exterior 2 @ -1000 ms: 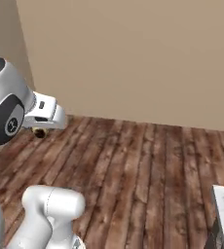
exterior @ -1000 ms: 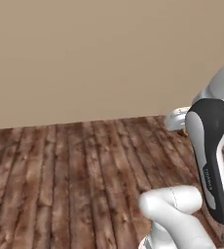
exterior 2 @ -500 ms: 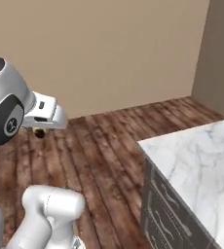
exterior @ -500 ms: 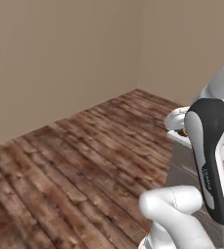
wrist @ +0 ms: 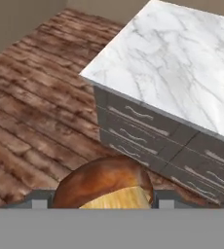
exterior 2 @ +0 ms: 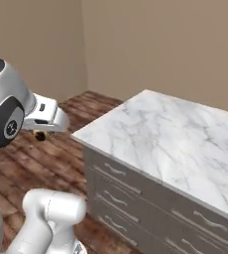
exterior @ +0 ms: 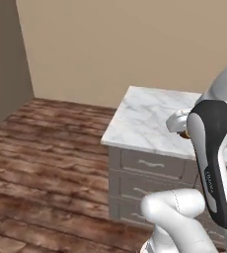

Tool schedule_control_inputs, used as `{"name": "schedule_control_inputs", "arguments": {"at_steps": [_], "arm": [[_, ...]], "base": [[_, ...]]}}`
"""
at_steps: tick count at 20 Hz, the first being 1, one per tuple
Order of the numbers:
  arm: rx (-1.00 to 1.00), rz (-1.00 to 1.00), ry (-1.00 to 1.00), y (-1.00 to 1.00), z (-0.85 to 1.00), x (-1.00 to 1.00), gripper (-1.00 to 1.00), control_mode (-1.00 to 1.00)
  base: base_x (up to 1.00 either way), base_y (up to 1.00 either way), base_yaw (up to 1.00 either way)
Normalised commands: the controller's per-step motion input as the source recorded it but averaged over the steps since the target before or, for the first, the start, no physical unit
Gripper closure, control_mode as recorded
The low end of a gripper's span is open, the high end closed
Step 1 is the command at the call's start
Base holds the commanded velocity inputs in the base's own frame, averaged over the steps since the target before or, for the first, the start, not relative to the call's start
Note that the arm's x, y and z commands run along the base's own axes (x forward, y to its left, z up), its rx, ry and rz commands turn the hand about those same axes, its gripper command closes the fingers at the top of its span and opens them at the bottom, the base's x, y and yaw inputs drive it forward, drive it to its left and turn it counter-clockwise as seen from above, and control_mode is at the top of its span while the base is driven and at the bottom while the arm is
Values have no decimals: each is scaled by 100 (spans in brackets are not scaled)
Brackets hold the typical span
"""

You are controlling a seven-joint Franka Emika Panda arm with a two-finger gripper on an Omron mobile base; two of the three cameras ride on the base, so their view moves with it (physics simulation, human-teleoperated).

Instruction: Pick the mushroom from the microwave and place it on plate located on the counter.

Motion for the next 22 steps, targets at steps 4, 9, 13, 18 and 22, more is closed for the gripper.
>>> {"name": "schedule_control_inputs", "arguments": {"at_steps": [4,9,13,18,22], "arm": [[0,0,0,0,0,0,100,100],[0,0,0,0,0,0,100,100],[0,0,0,0,0,0,100,100],[0,0,0,0,0,0,100,100],[0,0,0,0,0,0,100,100]], "base": [[22,0,-81],[27,0,-79],[33,0,-77],[33,1,-77],[38,6,-76]]}}
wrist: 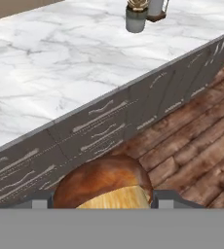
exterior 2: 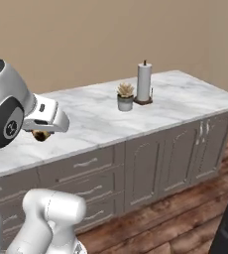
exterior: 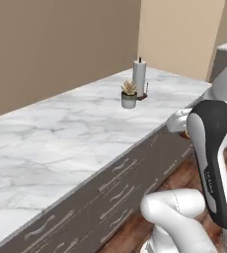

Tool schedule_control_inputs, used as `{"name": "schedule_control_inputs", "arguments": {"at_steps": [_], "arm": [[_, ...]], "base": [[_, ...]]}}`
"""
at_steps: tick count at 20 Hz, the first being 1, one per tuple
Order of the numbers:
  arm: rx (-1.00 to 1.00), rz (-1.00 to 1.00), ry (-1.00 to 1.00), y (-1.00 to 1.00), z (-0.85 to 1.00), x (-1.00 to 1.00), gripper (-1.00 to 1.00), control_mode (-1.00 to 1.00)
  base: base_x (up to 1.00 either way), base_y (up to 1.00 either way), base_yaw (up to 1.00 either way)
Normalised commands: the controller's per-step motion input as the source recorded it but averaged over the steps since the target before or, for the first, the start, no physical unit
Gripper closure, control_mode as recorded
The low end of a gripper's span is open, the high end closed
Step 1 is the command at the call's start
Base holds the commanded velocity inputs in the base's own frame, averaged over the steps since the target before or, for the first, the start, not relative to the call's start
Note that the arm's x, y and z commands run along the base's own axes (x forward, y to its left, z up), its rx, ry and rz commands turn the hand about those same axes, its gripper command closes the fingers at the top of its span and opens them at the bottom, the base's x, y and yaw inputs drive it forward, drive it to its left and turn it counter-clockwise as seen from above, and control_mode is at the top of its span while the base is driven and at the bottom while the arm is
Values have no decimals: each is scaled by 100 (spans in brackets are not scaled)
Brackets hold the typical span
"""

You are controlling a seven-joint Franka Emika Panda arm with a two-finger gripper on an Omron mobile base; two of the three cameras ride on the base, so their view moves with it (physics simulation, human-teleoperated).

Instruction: Pick the mushroom from the microwave and place it on plate located on the counter.

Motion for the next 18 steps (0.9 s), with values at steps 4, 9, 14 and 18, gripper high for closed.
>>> {"name": "schedule_control_inputs", "arguments": {"at_steps": [4,9,14,18], "arm": [[0,0,0,0,0,0,100,100],[0,0,0,0,0,0,100,100],[0,0,0,0,0,0,100,100],[0,0,0,0,0,0,100,100]], "base": [[44,15,-74],[52,20,-71],[62,18,-67],[65,13,-56]]}}
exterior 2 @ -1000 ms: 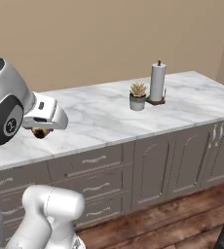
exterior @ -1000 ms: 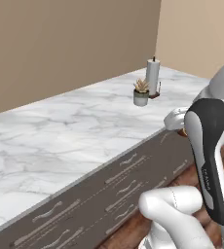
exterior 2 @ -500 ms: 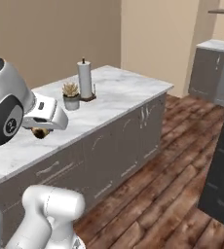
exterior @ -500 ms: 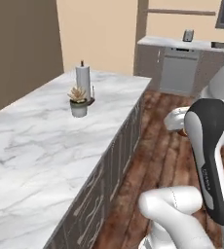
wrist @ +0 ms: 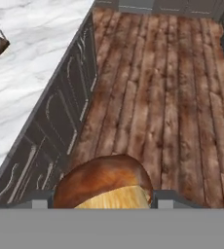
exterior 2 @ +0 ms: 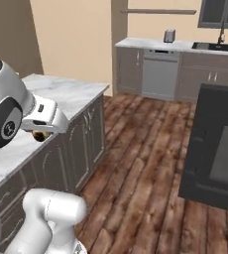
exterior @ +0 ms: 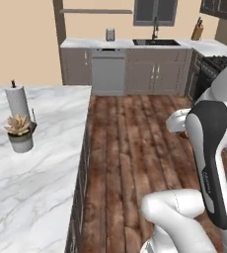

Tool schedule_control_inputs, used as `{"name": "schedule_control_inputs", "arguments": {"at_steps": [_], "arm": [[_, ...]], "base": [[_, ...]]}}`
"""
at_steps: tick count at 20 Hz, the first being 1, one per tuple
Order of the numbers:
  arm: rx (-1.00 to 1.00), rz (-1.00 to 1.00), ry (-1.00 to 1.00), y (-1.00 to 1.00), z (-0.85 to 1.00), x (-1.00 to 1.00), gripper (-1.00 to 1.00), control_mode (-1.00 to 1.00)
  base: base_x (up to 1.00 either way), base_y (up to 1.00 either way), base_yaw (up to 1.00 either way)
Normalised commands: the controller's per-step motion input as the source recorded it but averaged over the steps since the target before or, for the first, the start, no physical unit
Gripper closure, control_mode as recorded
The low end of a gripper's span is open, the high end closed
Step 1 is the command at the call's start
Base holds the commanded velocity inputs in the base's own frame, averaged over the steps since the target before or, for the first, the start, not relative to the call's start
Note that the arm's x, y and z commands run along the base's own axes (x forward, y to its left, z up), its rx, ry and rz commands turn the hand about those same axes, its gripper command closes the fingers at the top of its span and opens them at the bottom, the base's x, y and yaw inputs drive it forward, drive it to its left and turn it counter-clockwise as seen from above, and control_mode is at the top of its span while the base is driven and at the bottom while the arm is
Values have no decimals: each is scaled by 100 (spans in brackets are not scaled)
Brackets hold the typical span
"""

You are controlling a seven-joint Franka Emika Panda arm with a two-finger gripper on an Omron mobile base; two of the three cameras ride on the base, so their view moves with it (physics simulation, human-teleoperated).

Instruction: Pick the mushroom from the microwave and place it on plate located on the counter.

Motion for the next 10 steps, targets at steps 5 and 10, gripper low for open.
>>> {"name": "schedule_control_inputs", "arguments": {"at_steps": [5,10], "arm": [[0,0,0,0,0,0,100,100],[0,0,0,0,0,0,100,100]], "base": [[78,11,-34],[100,3,-10]]}}
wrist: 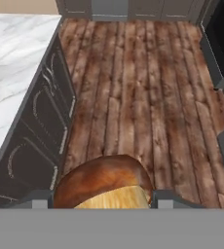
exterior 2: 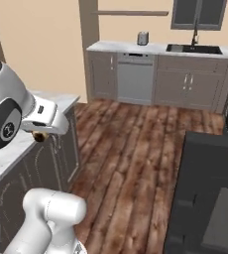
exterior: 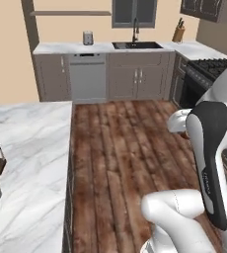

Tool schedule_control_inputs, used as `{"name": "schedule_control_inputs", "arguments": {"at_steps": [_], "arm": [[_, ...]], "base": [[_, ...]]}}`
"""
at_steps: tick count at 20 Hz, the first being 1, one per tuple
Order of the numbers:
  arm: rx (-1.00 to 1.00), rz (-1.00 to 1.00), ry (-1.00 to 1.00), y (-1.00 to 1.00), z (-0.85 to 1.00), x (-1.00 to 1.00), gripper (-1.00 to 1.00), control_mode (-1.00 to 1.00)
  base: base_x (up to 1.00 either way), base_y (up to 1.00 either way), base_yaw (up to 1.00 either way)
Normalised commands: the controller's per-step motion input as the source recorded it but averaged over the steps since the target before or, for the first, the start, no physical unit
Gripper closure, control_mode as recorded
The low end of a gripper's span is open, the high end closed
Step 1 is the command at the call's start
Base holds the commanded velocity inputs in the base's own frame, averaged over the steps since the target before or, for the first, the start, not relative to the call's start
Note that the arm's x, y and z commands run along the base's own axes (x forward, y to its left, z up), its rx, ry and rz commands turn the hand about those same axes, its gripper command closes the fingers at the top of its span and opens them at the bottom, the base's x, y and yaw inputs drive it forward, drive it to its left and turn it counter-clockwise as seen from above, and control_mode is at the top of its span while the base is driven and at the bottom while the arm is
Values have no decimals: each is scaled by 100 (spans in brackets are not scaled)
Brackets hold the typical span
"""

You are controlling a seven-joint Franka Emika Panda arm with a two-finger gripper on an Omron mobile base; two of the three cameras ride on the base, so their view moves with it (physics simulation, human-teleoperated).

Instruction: Pick the mushroom from the microwave and place it on plate located on the counter.

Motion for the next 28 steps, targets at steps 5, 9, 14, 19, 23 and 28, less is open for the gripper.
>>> {"name": "schedule_control_inputs", "arguments": {"at_steps": [5,9,14,19,23,28], "arm": [[0,0,0,0,0,0,100,100],[0,0,0,0,0,0,100,100],[0,0,0,0,0,0,100,100],[0,0,0,0,0,0,100,100],[0,0,0,0,0,0,100,100],[0,0,0,0,0,0,100,100]], "base": [[96,55,-14],[100,46,-15],[100,7,-15],[100,-28,-22],[92,-37,-41],[38,-16,-69]]}}
